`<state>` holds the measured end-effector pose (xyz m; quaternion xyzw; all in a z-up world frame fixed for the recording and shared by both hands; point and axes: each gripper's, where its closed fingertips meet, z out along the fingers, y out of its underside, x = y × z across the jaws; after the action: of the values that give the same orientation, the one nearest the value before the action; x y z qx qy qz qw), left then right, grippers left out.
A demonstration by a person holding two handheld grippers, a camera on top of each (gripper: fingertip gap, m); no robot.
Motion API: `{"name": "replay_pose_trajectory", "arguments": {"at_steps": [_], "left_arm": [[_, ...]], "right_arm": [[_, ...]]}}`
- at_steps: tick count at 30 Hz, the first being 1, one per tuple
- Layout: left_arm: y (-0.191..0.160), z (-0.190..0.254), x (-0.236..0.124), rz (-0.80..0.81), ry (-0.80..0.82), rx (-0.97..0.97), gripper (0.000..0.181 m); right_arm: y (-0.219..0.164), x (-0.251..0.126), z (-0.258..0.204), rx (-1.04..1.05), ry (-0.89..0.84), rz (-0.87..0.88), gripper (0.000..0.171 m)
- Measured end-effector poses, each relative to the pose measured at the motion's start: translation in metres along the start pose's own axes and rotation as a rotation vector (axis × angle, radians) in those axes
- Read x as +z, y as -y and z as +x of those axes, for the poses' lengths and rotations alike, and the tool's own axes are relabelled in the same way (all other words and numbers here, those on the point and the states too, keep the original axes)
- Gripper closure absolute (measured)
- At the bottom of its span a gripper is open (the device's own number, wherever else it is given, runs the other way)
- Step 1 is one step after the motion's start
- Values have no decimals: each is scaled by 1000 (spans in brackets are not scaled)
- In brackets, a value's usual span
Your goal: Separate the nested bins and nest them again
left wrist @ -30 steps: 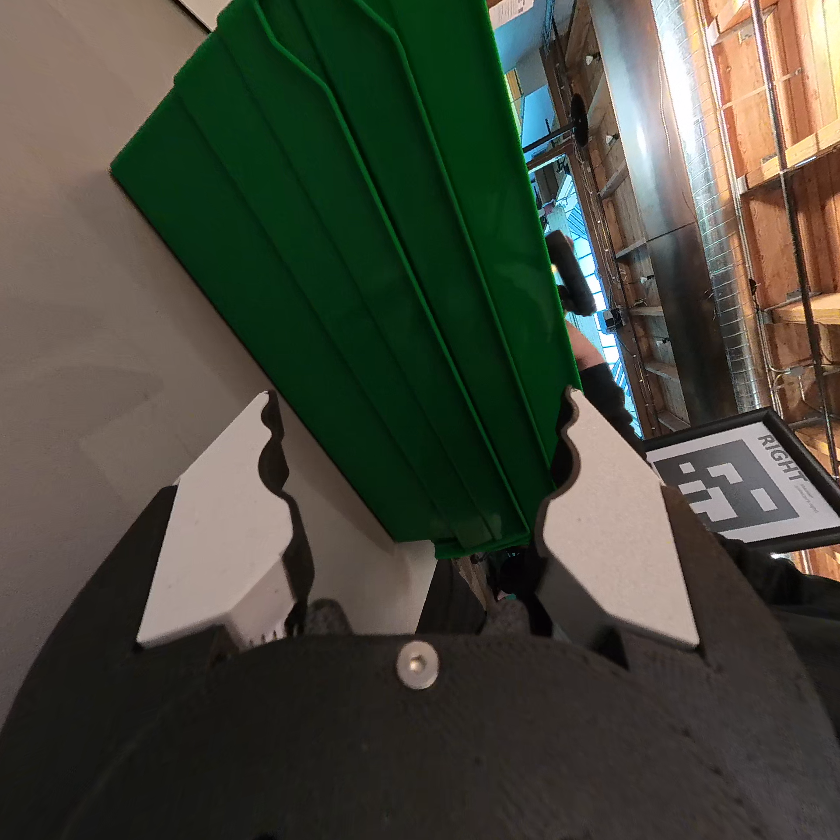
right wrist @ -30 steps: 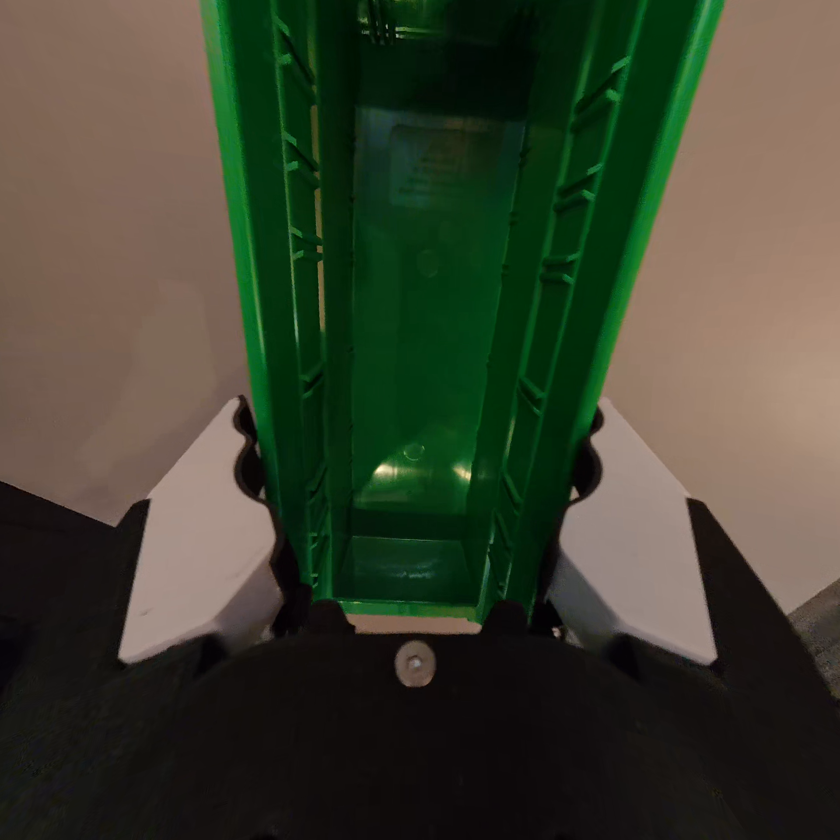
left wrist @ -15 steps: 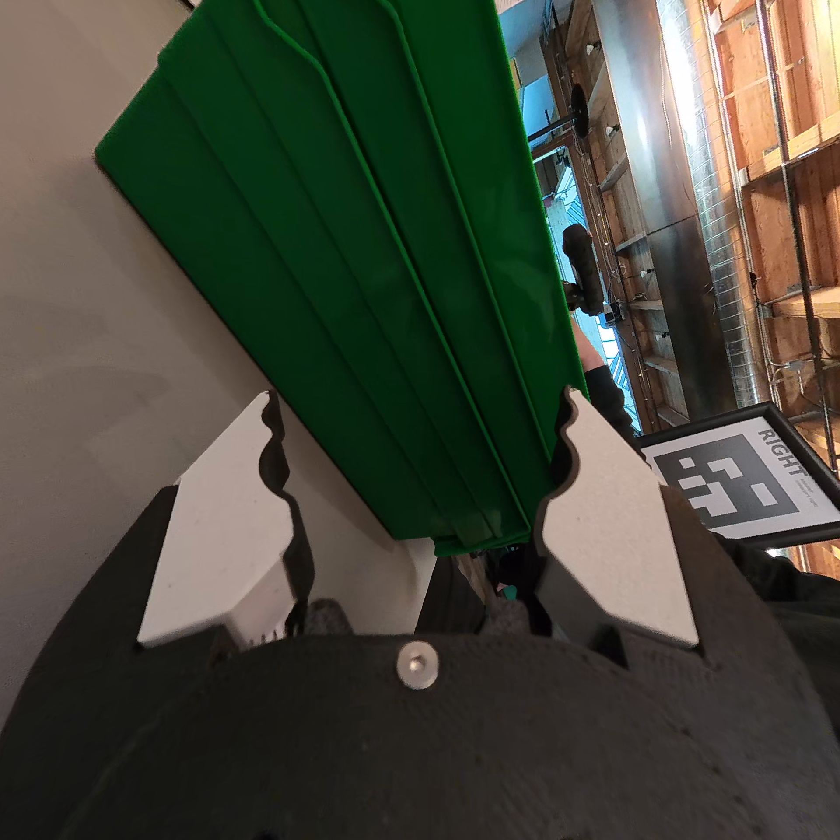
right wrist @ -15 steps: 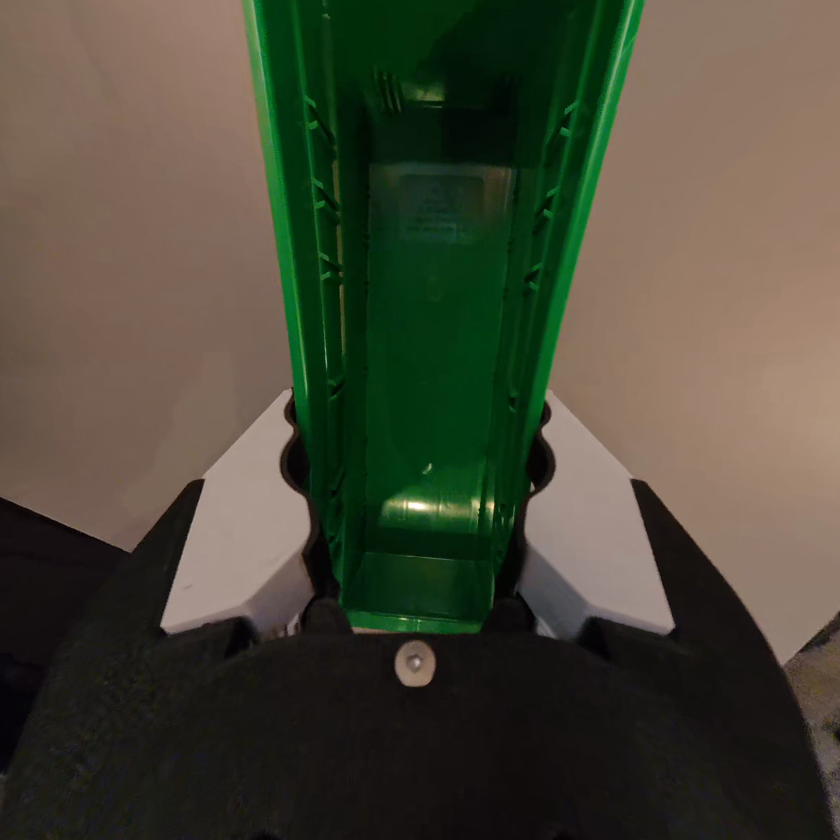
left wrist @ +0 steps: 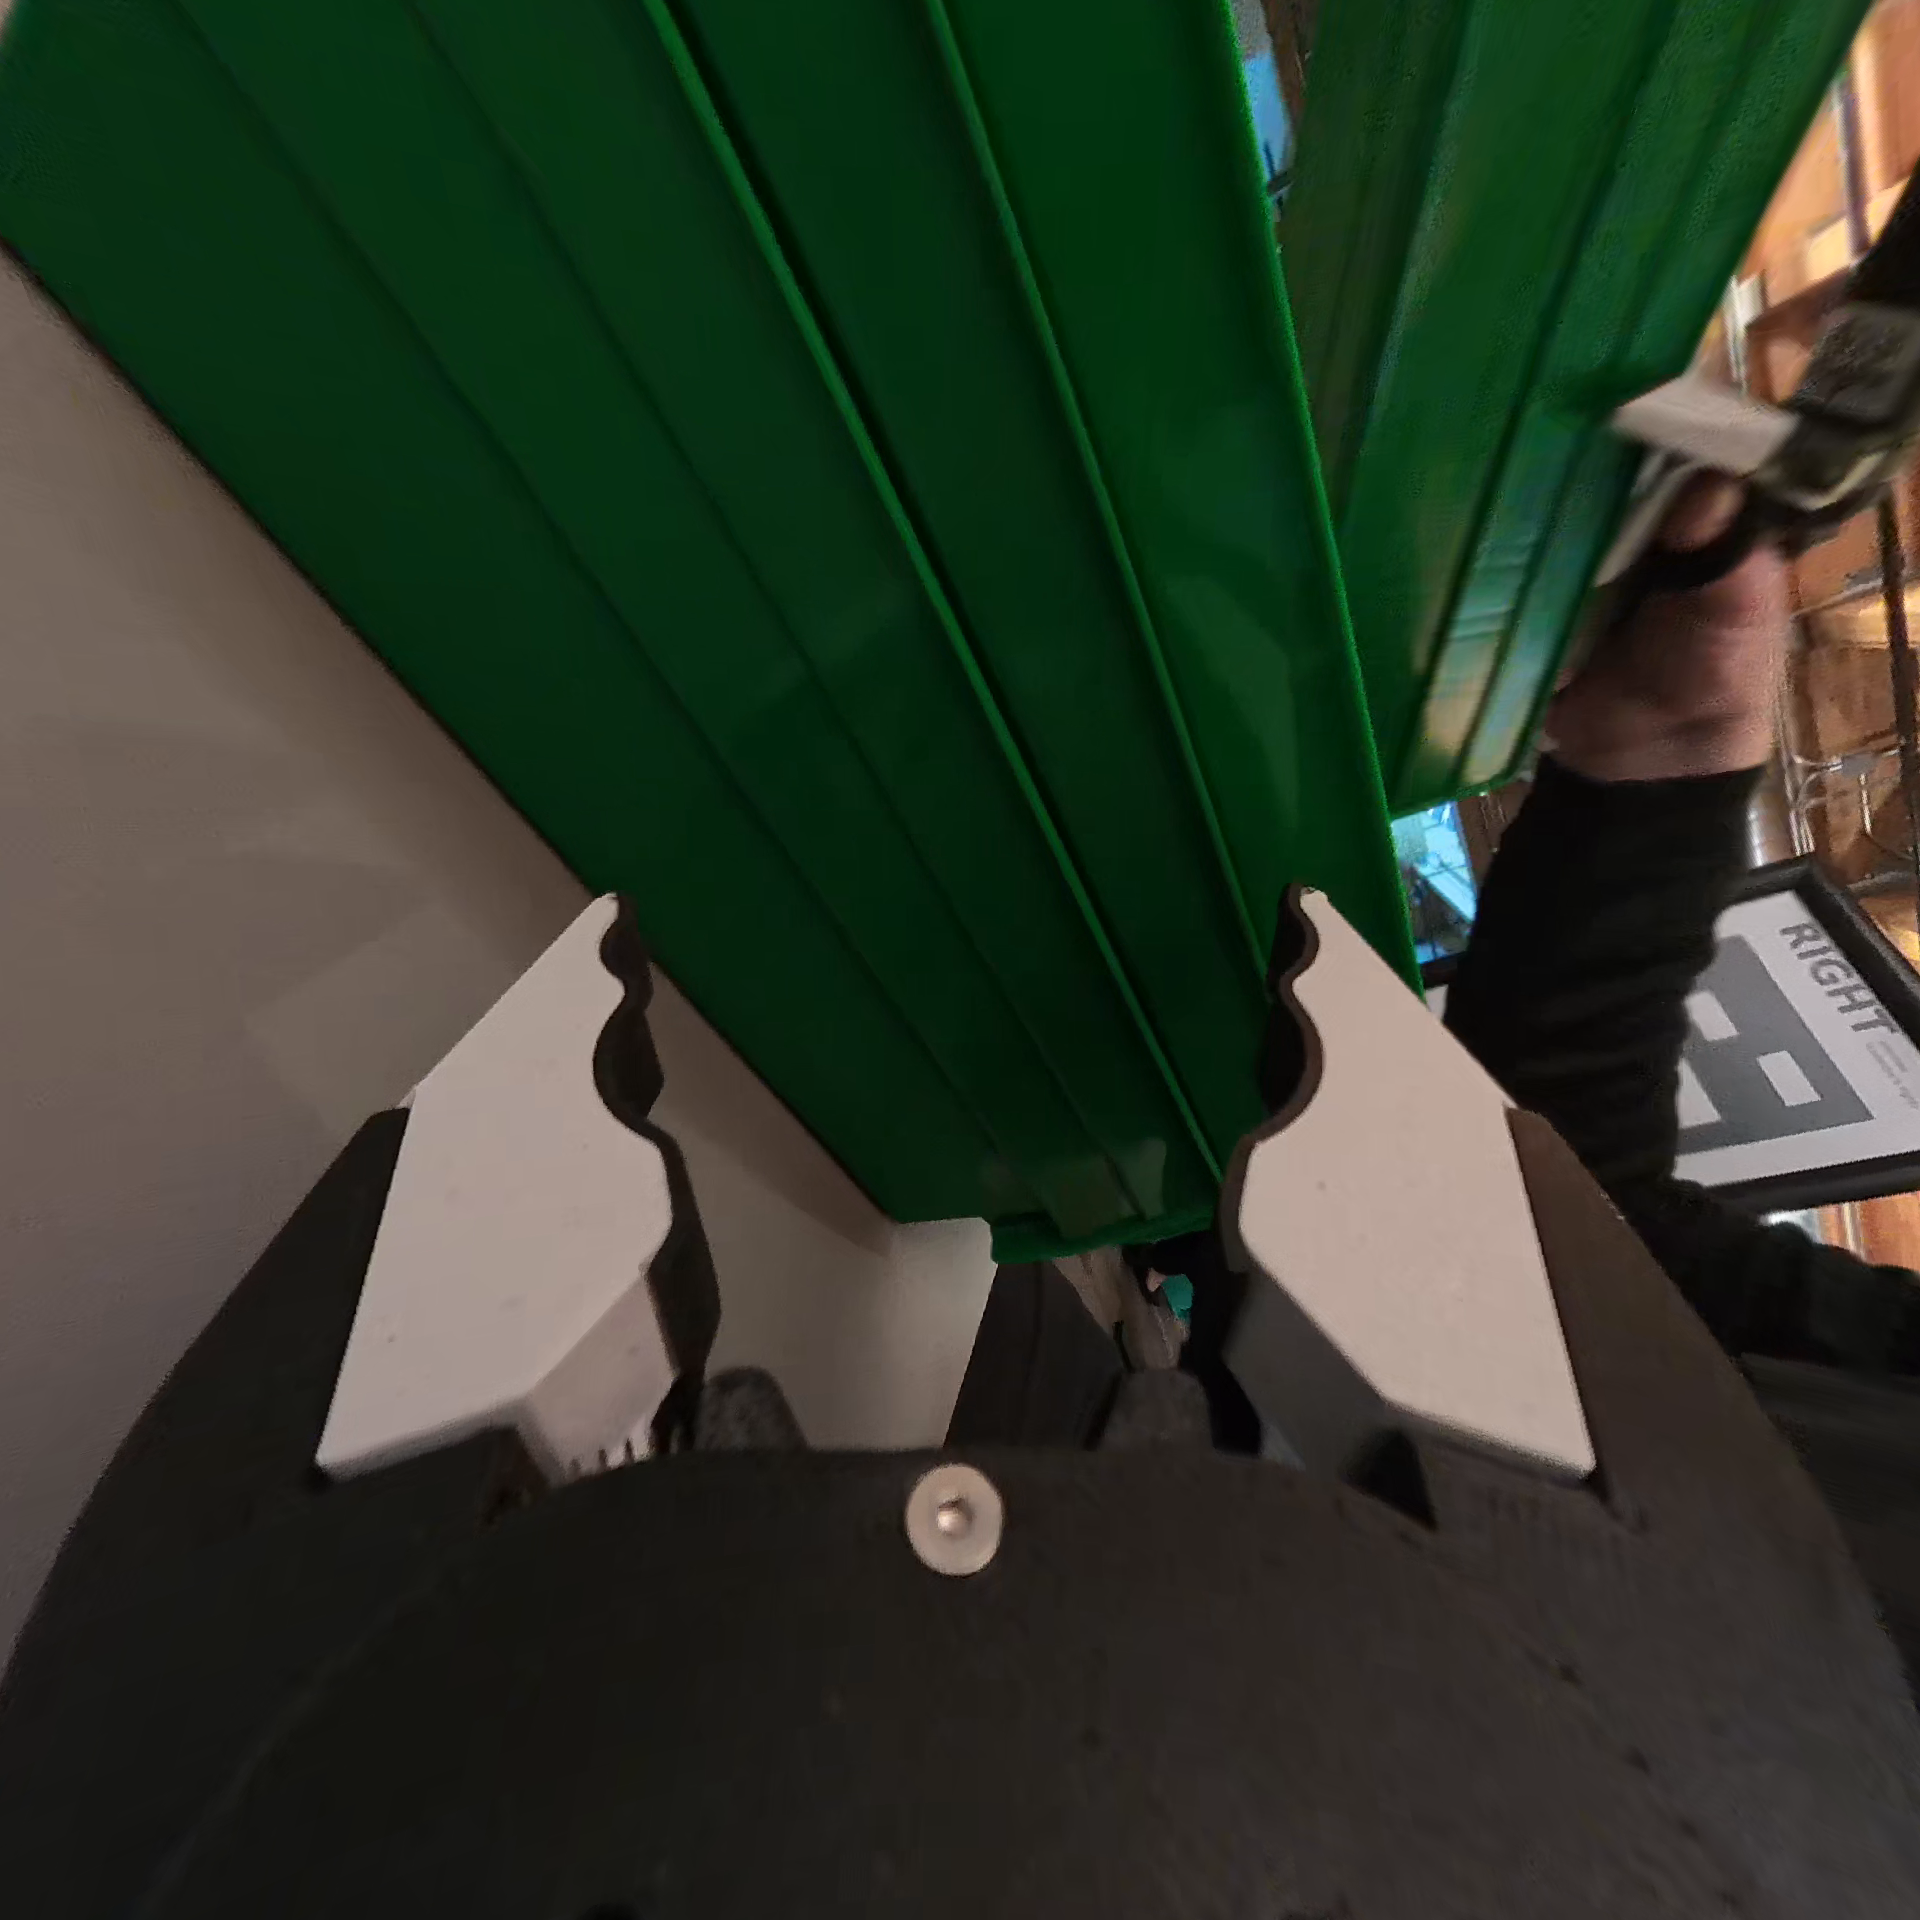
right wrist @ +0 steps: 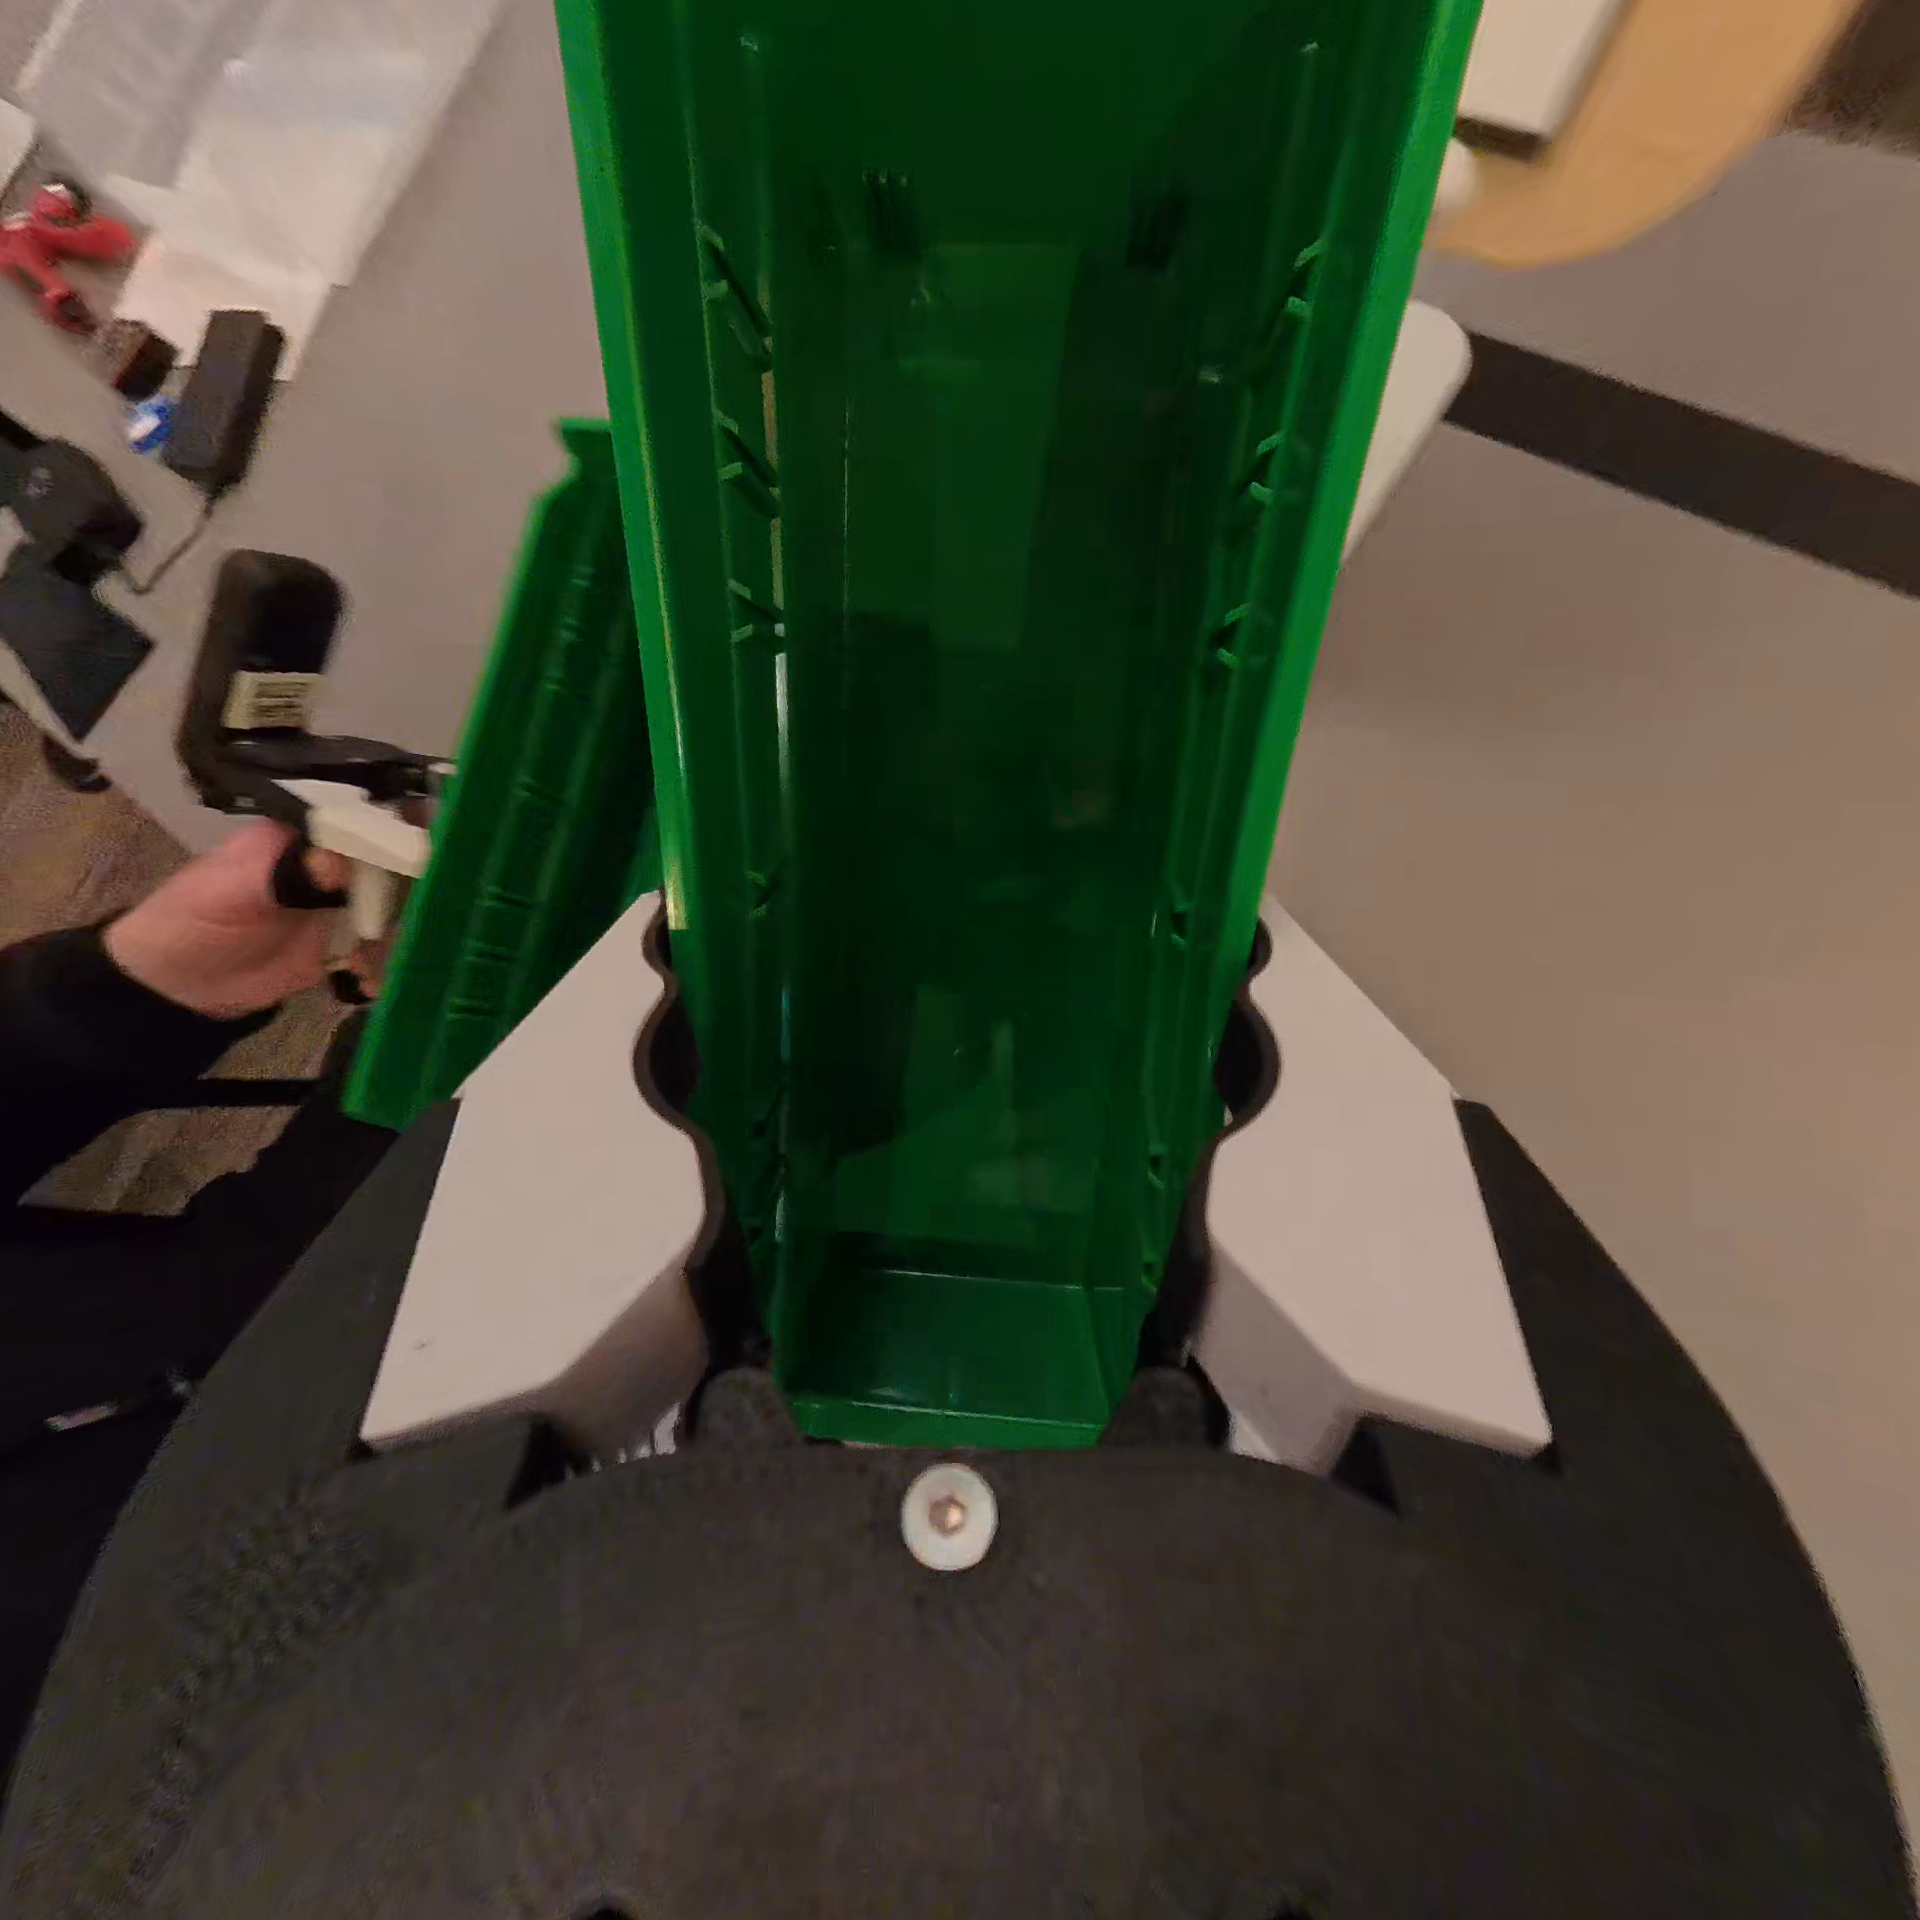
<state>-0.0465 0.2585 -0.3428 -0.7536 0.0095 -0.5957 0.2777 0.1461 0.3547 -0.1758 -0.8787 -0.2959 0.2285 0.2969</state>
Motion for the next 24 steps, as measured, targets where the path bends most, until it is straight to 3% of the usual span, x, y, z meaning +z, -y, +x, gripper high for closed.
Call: {"name": "replay_pose_trajectory", "arguments": {"at_steps": [5, 9, 15, 24], "left_arm": [[-11, 5, 10, -19, -13, -11, 69], [-19, 9, 20, -25, -17, -17, 70], [-27, 13, 24, -54, -20, -15, 69], [-29, 11, 25, -68, -19, -26, 67]], "right_arm": [[27, 9, -85, -106, 121, -28, 68], [34, 17, -123, -155, 149, -33, 67], [30, 32, -147, -117, 183, -36, 65], [-5, 86, -134, -61, 5, -137, 61]]}}
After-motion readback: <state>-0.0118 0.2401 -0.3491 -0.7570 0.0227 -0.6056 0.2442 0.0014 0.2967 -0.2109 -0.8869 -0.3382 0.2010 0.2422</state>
